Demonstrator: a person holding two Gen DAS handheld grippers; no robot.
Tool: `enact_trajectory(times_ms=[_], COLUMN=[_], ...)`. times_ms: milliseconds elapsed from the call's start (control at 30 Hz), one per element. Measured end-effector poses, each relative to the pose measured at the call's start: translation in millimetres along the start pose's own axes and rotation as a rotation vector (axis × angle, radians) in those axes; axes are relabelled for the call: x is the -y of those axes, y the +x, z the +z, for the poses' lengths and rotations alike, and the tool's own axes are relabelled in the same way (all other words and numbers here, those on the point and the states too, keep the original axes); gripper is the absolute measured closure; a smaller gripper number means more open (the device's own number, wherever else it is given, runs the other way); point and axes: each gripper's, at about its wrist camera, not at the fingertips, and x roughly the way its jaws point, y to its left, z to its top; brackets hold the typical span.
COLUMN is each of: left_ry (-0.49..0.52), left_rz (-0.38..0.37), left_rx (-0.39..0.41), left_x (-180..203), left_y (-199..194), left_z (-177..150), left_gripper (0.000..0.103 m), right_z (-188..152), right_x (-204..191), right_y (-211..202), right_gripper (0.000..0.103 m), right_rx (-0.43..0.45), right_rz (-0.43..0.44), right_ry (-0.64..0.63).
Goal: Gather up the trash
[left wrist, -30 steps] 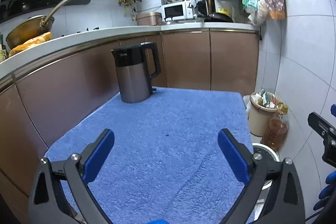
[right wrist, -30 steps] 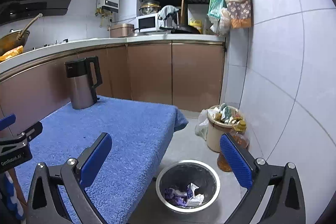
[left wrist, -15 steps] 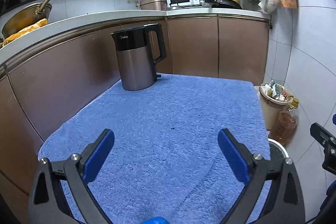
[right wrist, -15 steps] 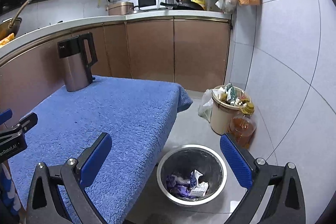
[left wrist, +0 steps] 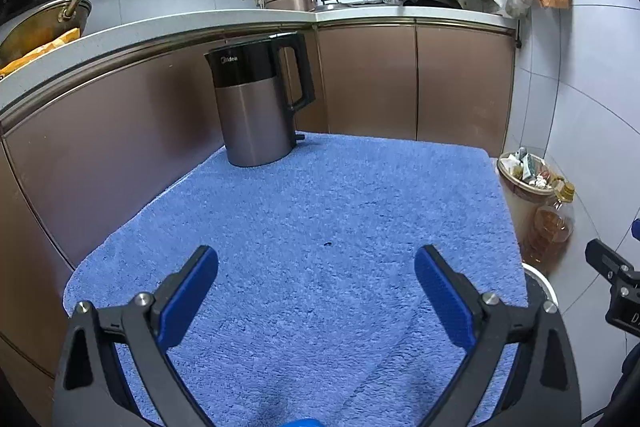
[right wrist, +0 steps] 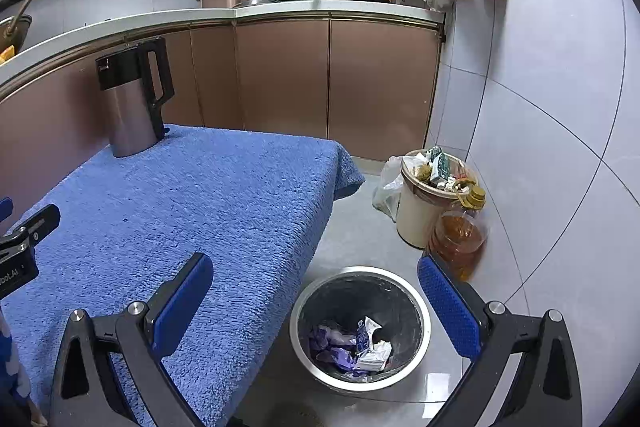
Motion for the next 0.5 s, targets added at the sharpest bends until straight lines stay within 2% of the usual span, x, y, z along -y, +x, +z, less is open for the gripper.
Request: enact_trajectory(times_ms=[500], left_ry=[0.004], left_rz=[0.001], left_rx=[-0.016], left_x=[-4.7], left_y=[9.8], left_z=[-3.9], left_gripper=[0.004], right_z=[-3.2], right_x=[-5.0], right_y=[8.5], right_gripper=[0.000], right_rx=[-0.029], right_rz=[-0.019], right_ry=[-0.022])
